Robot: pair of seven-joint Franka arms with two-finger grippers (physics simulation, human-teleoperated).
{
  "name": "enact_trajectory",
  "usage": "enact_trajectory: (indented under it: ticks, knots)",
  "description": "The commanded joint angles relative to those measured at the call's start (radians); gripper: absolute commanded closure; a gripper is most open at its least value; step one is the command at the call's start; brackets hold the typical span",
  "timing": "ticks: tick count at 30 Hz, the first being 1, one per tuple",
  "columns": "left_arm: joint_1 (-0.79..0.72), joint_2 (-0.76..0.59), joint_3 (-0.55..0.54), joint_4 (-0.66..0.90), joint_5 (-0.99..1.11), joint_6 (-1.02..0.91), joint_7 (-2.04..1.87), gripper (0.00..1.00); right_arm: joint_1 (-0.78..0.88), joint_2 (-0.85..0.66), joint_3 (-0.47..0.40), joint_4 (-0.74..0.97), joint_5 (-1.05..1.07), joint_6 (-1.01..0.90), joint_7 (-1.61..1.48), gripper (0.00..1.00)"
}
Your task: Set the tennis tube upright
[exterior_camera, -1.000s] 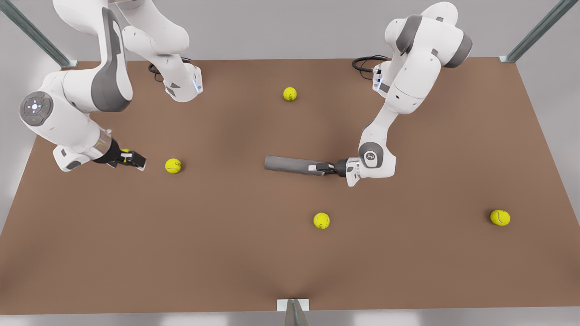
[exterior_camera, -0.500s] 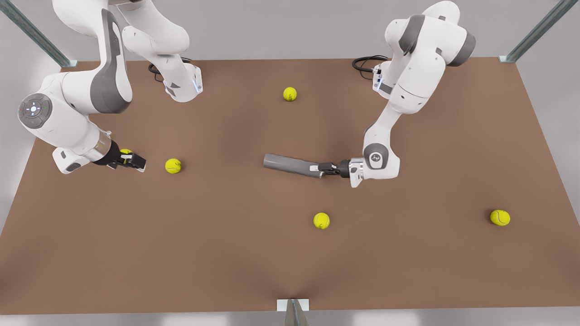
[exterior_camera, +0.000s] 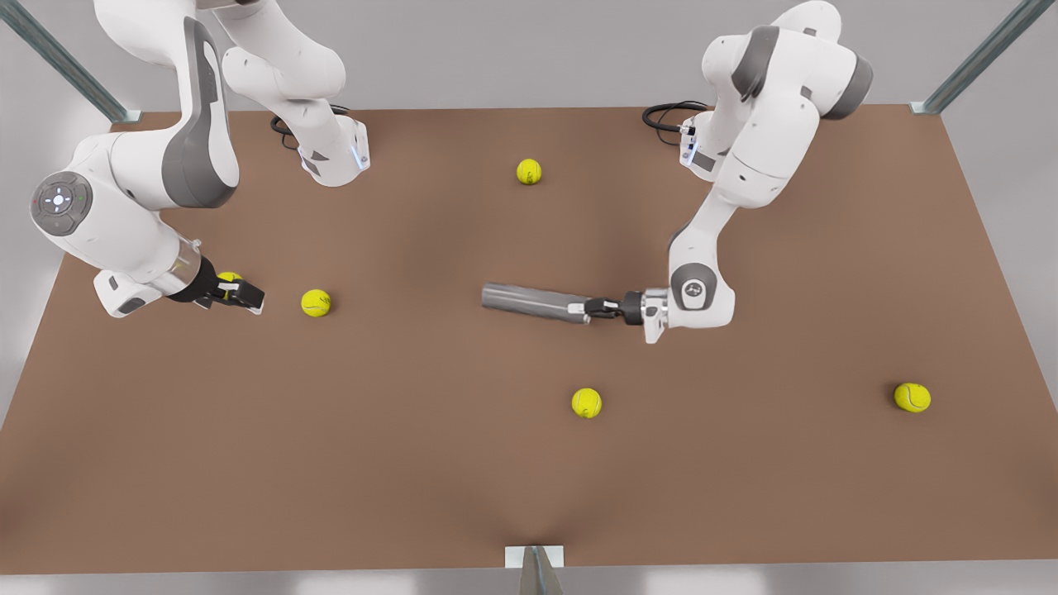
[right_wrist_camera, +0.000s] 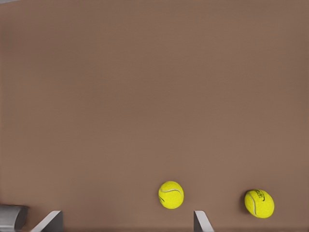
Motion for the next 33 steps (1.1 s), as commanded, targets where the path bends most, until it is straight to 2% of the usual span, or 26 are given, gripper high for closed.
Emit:
enact_trajectory:
  ticks: [1,4,8,10,12,20,33]
  knots:
    - [0.010,-0.021,0.002,-0.003,-0.002,-0.057,-0.051,0.79,-0.001,-0.001,0.000,0.000,0.001,0.000,-0.002,0.00]
    - [0.033,-0.044,0.007,-0.022,-0.002,-0.126,-0.094,0.79,-0.001,0.001,-0.001,0.000,0.015,0.000,-0.002,0.00]
    - [0.053,-0.150,0.027,-0.040,0.040,-0.161,-0.256,0.79,-0.001,0.004,-0.001,0.000,0.015,0.000,-0.003,0.00]
    - [0.053,-0.271,0.077,-0.040,0.244,-0.154,-0.434,0.79,-0.001,0.004,-0.001,0.000,0.016,0.000,-0.003,0.00]
    - [0.053,-0.319,0.114,-0.040,0.350,-0.160,-0.488,0.79,-0.001,0.004,-0.001,0.000,0.016,0.000,-0.003,0.00]
    - [0.053,-0.360,0.168,-0.034,0.559,-0.143,-0.520,0.79,-0.001,0.004,-0.001,0.000,0.016,0.000,-0.003,0.00]
    - [0.051,-0.484,0.179,0.084,1.174,-0.138,-0.877,0.79,-0.003,0.001,-0.003,-0.001,0.030,0.006,-0.052,0.00]
